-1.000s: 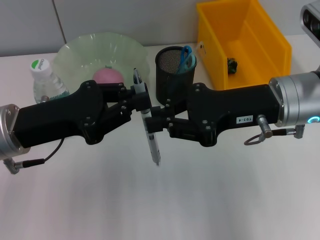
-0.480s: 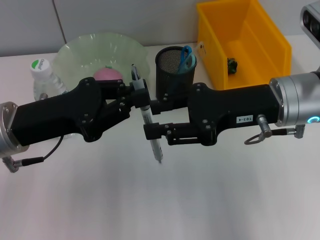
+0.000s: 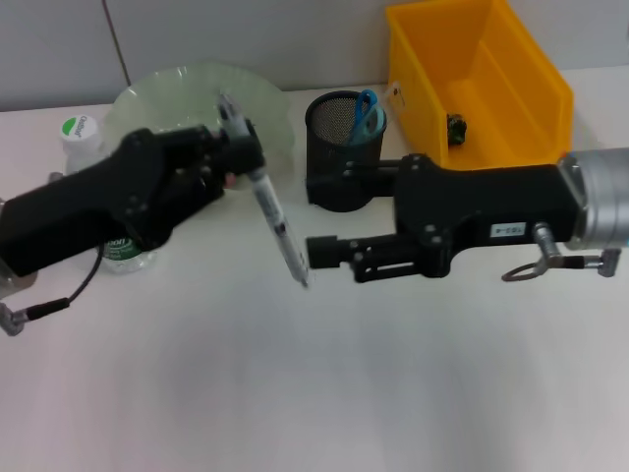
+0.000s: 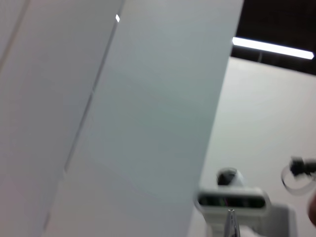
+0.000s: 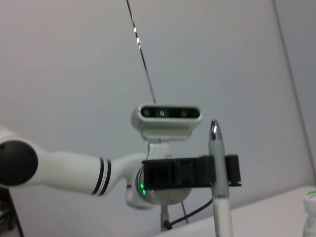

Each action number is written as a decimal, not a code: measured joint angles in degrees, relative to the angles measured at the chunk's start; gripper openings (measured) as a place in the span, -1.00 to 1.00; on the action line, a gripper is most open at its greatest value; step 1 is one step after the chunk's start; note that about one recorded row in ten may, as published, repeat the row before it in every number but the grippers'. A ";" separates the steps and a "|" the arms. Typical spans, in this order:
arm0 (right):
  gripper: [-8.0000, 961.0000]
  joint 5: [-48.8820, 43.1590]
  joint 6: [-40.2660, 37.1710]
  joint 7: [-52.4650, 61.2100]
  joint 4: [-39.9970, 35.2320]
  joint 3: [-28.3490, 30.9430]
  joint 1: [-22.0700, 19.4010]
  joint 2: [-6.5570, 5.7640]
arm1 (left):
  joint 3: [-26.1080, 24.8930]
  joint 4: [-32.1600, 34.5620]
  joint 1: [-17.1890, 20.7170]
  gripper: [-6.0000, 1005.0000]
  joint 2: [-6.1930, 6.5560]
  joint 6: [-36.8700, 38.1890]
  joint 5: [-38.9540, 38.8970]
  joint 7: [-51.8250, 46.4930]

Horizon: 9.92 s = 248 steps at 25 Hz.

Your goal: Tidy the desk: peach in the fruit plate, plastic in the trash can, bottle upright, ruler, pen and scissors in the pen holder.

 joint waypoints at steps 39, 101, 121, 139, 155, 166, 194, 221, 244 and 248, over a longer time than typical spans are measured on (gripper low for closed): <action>0.57 30.80 -8.54 -81.36 50.10 2.27 10.11 0.80 | -3.44 -31.19 -9.17 -0.72 -0.55 -4.48 -32.35 -9.77; -0.28 32.30 1.60 -88.16 55.19 3.07 21.51 0.79 | -14.94 -39.90 -12.79 -0.71 -0.55 -4.60 -21.37 -1.25; -0.73 32.42 0.62 -88.18 56.50 4.70 21.27 0.77 | -16.41 -40.49 -12.08 -0.60 -0.55 -4.22 -21.03 -1.31; -0.72 32.40 -2.12 -83.87 58.95 14.64 19.44 0.80 | -15.93 -35.15 -9.90 0.35 -0.56 -2.52 -16.95 -0.76; -0.73 -4.77 14.06 4.16 -6.31 14.23 5.59 -0.85 | 2.85 -3.80 2.46 0.39 0.27 -2.63 -0.09 9.27; -0.71 -38.70 3.19 40.14 -28.56 14.96 16.82 -4.00 | 4.72 -0.80 5.45 0.39 0.65 -6.72 5.02 10.10; -0.63 -72.97 -1.03 48.56 -10.01 7.53 41.55 -5.31 | 4.65 -0.80 5.88 0.40 0.42 -11.96 10.59 12.02; -0.56 -76.92 11.48 49.47 3.17 4.61 44.28 -2.01 | 4.57 -1.01 5.88 0.42 0.33 -11.52 10.05 12.01; 0.46 -30.35 16.84 35.28 -30.18 5.29 9.22 -0.20 | 4.06 -0.51 6.10 0.43 0.50 -12.13 10.16 12.00; 0.47 -21.18 15.88 29.46 -27.79 5.55 3.22 -0.16 | 3.46 0.13 6.25 0.43 0.57 -11.95 10.08 12.00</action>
